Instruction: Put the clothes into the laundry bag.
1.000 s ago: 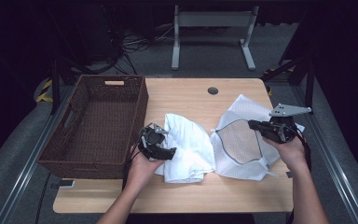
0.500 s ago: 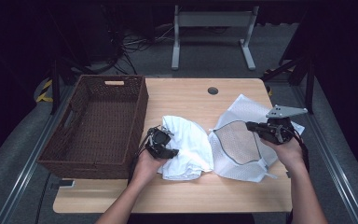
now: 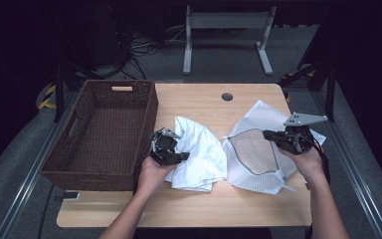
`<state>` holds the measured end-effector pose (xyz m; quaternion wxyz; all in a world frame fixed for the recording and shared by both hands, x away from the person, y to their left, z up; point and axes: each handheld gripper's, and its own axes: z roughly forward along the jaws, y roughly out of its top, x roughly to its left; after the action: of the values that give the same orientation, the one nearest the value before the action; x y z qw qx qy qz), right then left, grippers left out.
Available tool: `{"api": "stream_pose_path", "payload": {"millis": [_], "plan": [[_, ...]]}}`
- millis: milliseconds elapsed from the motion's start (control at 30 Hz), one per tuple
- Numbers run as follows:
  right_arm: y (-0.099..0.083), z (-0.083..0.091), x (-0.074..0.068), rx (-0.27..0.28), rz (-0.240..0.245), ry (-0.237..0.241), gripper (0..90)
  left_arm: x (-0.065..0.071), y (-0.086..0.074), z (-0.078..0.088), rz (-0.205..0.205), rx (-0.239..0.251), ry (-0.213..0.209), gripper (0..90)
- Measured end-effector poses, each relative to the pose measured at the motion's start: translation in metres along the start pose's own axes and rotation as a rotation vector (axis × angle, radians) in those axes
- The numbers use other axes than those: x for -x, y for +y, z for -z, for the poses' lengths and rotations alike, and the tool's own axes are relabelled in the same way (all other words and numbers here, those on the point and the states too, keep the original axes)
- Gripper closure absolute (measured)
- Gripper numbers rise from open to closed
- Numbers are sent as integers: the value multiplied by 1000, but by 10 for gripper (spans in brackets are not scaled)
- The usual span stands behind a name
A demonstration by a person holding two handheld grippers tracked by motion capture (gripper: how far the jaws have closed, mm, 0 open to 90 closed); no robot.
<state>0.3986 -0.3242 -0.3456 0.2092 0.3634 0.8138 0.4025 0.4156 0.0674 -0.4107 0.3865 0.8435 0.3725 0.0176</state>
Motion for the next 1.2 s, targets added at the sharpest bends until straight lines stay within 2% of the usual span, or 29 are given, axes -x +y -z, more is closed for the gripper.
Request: {"api": "stream_pose_path", "payload": {"millis": [200,233,300,400,500,567,600,833,1067,1200], "plan": [[-2,1,3,-3,-7,-16,889,9,7,18,-16,57,-19,764],[-2,1,3,-2,-8,-18,889,11,10,26,-26,74,-29,764],[-2,1,3,-3,-9,-20,889,12,12,32,-31,86,-30,764],[-3,-2,4,-16,-4,-29,889,15,16,48,-32,125,-57,764],[-3,-5,3,-19,-4,-32,889,17,17,53,-33,135,-82,764],[-3,-7,2,-18,-3,-31,889,20,17,58,-49,147,-115,764],[-3,-7,2,-18,-3,-31,889,20,17,58,-49,147,-115,764],[4,-14,-3,-10,22,-6,889,28,18,54,-98,123,-198,764],[9,-22,-9,-2,41,34,889,34,18,46,-143,104,-255,765],[11,-25,-13,1,49,48,889,37,17,41,-151,90,-278,765]]}}
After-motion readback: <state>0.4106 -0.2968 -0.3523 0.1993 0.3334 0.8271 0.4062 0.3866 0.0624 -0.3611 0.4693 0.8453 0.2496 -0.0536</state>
